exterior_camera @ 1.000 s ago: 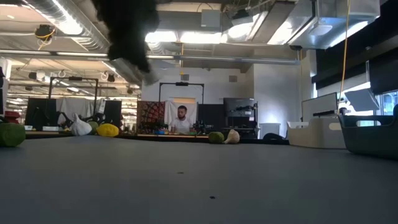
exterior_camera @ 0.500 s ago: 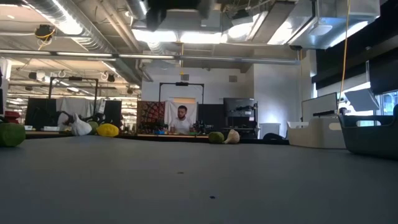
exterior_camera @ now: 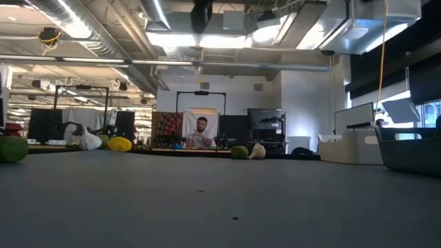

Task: Sort produce into baskets
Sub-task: Put the white garlic into the white bin

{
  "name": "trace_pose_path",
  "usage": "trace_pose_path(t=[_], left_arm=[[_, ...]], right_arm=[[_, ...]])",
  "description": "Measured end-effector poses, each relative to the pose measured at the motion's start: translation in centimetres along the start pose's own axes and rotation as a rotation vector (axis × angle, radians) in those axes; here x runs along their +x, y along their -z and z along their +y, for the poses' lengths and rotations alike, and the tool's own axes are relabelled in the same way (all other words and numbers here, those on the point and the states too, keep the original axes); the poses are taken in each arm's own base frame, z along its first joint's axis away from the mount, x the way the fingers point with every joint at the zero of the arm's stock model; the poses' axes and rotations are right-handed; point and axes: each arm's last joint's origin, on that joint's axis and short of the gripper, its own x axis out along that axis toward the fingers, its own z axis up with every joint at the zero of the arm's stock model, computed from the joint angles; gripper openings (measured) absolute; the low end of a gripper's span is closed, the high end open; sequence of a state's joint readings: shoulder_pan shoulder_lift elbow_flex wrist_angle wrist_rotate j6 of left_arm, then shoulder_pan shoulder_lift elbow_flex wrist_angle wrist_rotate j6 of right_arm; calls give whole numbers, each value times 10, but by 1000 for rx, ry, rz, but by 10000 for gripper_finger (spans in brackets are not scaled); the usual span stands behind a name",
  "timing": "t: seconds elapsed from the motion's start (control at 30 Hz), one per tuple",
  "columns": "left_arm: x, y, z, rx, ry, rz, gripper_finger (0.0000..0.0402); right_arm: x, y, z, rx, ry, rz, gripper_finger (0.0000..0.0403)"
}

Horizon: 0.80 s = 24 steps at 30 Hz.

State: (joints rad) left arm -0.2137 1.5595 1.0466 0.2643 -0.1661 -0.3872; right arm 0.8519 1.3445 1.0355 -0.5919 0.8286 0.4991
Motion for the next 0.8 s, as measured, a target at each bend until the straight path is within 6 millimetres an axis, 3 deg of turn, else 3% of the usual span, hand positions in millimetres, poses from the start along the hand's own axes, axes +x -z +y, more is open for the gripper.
trace_pose_path(t=[0.3,0.8], left_arm=[[21,15,-2,-6,50,-29,10],[34,22,-7,2,102,-118,10]], right_arm=[[16,-23,-10,-163,39,-109,292],[36,-37,-30,-170,23,-121,292]])
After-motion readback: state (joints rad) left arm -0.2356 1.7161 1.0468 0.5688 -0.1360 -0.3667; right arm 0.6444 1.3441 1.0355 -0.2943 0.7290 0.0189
